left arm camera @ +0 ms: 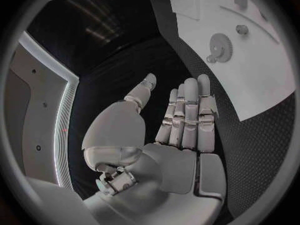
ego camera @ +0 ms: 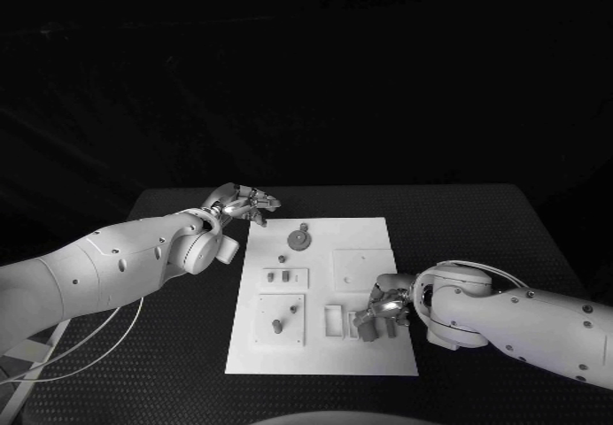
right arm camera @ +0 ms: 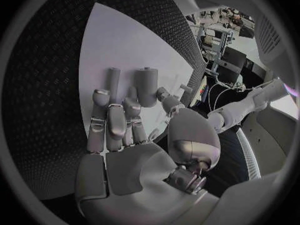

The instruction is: Assemble the parts on the task board

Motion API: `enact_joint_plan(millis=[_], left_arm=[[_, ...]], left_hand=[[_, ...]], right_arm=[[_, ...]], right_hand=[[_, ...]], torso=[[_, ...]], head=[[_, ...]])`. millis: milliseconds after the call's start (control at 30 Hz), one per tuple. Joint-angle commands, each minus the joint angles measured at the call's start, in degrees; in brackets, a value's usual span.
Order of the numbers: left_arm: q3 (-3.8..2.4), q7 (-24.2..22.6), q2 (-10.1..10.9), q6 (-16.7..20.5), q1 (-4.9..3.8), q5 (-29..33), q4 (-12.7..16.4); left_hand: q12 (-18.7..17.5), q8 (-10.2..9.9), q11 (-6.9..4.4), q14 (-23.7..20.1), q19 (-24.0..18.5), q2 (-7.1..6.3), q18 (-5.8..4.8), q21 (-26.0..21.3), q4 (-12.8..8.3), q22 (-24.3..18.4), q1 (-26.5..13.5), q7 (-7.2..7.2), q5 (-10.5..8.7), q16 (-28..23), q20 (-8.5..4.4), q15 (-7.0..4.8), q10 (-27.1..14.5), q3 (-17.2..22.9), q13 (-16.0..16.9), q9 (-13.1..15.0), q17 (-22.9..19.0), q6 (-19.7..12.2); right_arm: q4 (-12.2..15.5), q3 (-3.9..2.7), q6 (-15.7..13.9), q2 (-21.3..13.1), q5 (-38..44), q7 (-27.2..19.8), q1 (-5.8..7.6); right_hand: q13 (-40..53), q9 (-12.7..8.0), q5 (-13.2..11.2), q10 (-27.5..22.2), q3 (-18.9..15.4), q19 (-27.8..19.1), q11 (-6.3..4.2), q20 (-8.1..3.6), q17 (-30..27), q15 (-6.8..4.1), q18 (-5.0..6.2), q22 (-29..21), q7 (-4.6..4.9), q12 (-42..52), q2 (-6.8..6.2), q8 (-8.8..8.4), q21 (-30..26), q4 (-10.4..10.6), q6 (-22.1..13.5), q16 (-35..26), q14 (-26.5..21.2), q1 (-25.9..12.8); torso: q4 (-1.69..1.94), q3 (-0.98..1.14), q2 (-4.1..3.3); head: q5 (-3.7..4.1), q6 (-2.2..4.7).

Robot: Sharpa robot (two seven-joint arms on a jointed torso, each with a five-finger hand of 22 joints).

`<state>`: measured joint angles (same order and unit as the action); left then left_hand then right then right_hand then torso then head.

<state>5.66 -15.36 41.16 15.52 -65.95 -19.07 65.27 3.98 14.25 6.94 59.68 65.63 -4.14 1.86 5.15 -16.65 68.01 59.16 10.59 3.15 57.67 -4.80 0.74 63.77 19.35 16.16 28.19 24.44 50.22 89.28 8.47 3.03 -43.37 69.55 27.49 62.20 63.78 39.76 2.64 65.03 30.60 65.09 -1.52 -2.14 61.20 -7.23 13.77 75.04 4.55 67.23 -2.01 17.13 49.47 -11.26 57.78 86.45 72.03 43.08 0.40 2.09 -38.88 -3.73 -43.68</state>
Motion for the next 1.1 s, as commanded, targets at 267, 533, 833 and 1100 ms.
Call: enact_joint_plan(millis=[267, 533, 833, 1100], left_arm=[[-0.03, -0.65, -0.16, -0.79, -0.04, 0.44, -0.01], [-0.03, -0.56, -0.27, -0.89, -0.04, 0.46, -0.07], [-0.03, -0.55, -0.27, -1.32, -0.05, 0.46, 0.0], [-0.03, -0.4, -0.39, -1.52, -0.06, 0.46, 0.09]], left_hand=[[-0.04, -0.14, 0.06, -0.38, 0.08, 0.3, 1.03, -0.37, 0.11, 0.07, -0.41, -0.14, -0.26, -0.27, -0.23, -0.08, -0.36, -0.36, -0.06, -0.07, 0.08, -0.39], [-0.04, -0.13, 0.06, -0.38, 0.08, 0.32, 1.03, -0.38, 0.11, 0.07, -0.43, -0.14, -0.26, -0.27, -0.22, -0.08, -0.37, -0.39, -0.07, -0.07, 0.08, -0.39], [-0.07, -0.13, 0.09, -0.41, 0.06, 0.2, 1.04, -0.43, 0.11, 0.07, -0.53, -0.12, -0.27, -0.31, -0.2, -0.06, -0.46, -0.57, -0.1, -0.09, 0.11, -0.45], [-0.07, -0.13, 0.13, -0.44, 0.07, 0.42, 1.04, -0.49, 0.23, 0.06, -0.79, -0.1, -0.26, -0.35, -0.16, -0.02, -0.55, -0.72, -0.12, -0.11, 0.13, -0.51]], right_arm=[[0.46, 0.22, -3.48, -1.44, -10.4, 0.64, 1.68], [0.66, 0.07, -5.03, -1.19, -22.59, 1.26, 3.9], [-0.47, 0.13, -1.98, 1.69, -22.36, 2.25, 3.99], [-1.4, 0.28, -0.47, 4.08, -21.15, 2.58, 3.31]], right_hand=[[-0.6, 0.23, 0.14, 1.36, 4.65, 0.37, -0.29, 0.54, -0.13, -0.37, 1.23, 0.86, -0.04, 0.35, 5.8, 0.03, 0.41, -5.05, 1.69, 0.43, 1.0, 2.42], [-1.01, -0.06, 0.14, 1.64, 4.89, 0.45, -0.44, 0.55, -0.86, -0.53, 1.23, 0.78, -0.17, 0.04, 5.5, -0.36, 0.41, -4.8, 2.1, 0.35, 0.81, 0.94], [-1.25, -0.29, 0.14, 1.67, 5.06, 0.36, -0.44, 0.54, -1.59, -0.56, 1.23, 0.76, -0.17, -0.19, 4.85, -0.74, 0.36, -4.61, 2.16, 0.28, 0.38, 0.0], [-1.39, -0.44, 0.14, 1.63, 5.13, 0.23, -0.4, 0.59, -2.01, -0.53, 1.23, 0.76, -0.12, -0.33, 4.23, -1.0, 0.31, -4.39, 2.15, 0.26, 0.03, -0.64]], torso=[[0.03, -0.09, -0.02], [0.01, -0.01, -0.02], [0.05, -0.13, -0.03], [0.08, -0.02, -0.04]], head=[[0.15, -0.06], [0.22, -0.02], [0.26, -0.11], [0.3, -0.1]])
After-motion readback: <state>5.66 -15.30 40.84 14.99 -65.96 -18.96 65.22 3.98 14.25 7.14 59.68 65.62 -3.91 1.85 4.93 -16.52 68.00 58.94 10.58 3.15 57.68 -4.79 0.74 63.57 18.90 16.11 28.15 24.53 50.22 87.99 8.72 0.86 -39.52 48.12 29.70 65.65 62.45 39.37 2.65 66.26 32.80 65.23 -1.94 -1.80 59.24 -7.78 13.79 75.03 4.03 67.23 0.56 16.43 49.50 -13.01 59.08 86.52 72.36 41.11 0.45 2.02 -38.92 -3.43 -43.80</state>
